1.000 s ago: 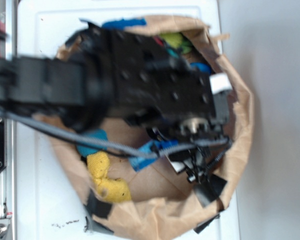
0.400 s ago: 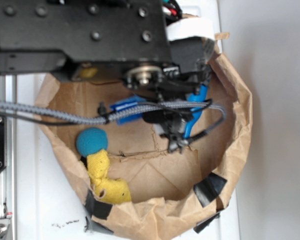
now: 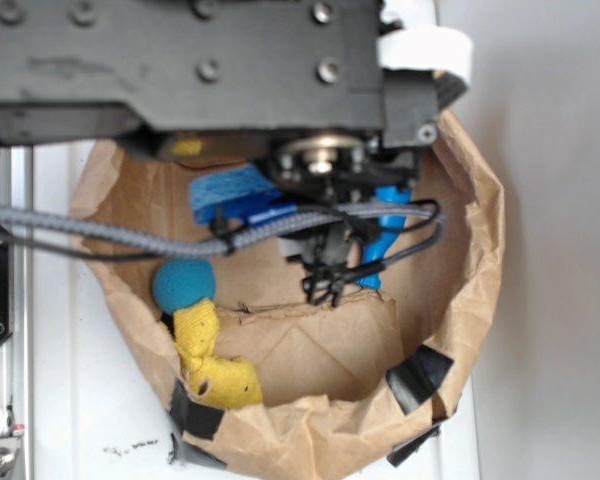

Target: Grab the blue sponge.

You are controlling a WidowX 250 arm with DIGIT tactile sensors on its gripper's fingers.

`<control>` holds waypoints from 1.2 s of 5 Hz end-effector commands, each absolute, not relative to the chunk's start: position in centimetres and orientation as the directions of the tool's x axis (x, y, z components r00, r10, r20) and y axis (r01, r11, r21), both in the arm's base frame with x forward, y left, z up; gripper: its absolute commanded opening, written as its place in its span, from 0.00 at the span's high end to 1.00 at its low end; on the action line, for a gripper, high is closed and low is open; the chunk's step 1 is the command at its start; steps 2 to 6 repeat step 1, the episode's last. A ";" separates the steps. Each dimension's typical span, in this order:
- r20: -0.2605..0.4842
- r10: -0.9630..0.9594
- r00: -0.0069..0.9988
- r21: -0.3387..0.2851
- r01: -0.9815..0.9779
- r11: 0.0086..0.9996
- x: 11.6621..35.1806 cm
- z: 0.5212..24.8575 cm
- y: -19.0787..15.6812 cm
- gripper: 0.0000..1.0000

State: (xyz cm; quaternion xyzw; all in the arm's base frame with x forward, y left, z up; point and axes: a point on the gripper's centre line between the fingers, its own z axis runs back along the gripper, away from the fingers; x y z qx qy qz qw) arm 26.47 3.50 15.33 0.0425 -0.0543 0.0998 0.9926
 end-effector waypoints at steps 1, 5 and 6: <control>0.193 0.226 0.955 0.017 -0.234 0.972 26.3 17.4 3.0 1.00; 0.193 0.226 0.955 0.017 -0.234 0.972 26.3 17.4 3.0 1.00; 0.193 0.226 0.955 0.017 -0.234 0.972 26.3 17.4 3.0 1.00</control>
